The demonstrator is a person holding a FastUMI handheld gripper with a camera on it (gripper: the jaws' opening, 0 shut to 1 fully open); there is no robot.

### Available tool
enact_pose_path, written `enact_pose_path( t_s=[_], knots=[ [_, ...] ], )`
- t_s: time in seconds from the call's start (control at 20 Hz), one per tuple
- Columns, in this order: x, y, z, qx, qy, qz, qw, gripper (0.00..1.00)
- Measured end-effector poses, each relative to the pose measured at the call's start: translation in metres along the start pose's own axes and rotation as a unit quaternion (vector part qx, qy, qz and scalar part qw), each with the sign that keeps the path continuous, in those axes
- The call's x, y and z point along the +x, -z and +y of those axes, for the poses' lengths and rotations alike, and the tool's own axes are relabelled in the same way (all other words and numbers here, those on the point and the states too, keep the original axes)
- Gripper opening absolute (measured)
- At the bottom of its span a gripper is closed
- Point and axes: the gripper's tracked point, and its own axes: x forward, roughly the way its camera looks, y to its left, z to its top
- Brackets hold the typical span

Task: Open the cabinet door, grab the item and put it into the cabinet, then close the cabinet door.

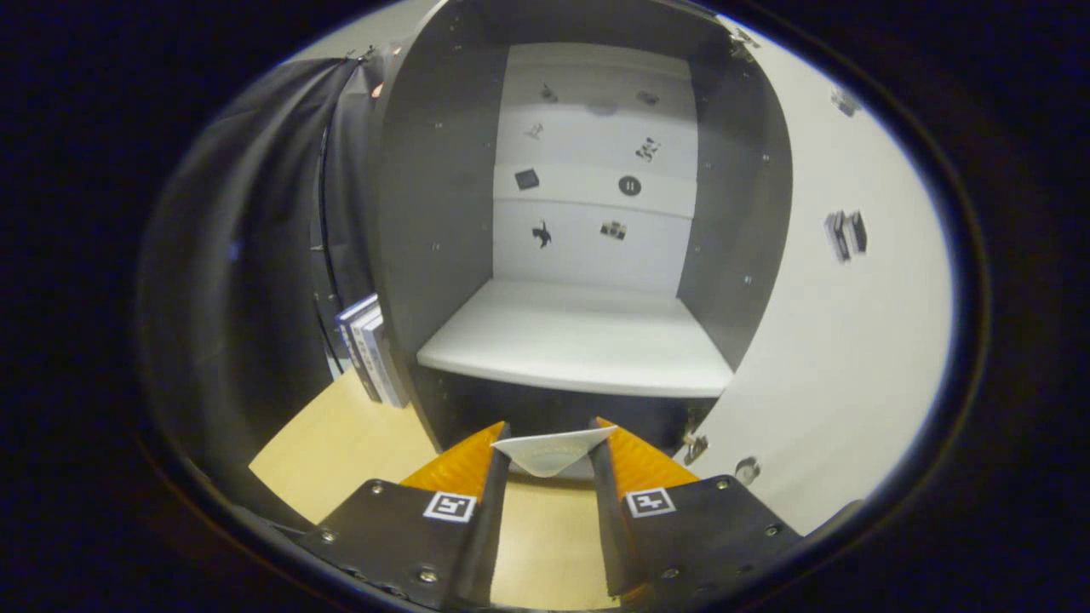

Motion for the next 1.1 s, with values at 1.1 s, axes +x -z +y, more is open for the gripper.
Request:
enact_pose_path(
  t_s=[1.1],
  knots=[
    [0.121, -0.066, -0.025, 0.043, 0.020, 0.055, 0.997, 0.51]
  ],
)
